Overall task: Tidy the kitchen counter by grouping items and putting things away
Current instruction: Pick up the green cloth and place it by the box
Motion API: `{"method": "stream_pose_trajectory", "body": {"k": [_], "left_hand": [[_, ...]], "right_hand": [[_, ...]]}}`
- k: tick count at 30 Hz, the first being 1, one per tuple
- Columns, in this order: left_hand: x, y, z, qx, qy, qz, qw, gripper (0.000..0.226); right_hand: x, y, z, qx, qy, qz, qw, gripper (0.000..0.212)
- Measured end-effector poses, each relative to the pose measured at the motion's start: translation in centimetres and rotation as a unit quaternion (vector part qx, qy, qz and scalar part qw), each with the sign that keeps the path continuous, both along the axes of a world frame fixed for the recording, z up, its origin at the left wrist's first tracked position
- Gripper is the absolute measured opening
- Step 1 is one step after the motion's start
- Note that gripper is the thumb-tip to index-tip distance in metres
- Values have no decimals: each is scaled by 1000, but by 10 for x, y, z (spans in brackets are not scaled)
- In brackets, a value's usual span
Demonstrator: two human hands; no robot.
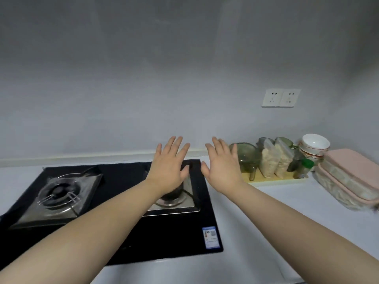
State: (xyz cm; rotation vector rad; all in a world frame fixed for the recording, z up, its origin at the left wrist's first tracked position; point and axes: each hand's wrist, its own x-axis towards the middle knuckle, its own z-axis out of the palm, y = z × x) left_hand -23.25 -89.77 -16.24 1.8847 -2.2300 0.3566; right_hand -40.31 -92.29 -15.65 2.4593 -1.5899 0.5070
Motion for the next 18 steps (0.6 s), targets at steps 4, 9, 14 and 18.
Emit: {"method": "stream_pose_trajectory", "body": {"k": [4,9,14,18], "left_hand": [[89,49,2,-1,-10,61,998,65],[197,120,-1,-6,-6,156,988,65],[287,199,2,-14,0,244,970,65],[344,261,-1,-11,17,325,945,67]], "right_hand": [[92,29,3,7,-9,66,998,58],[207,69,4,-6,13,110,994,58],[313,114,4,7,31,190,981,58],[394,154,6,3,37,276,960,57]]}}
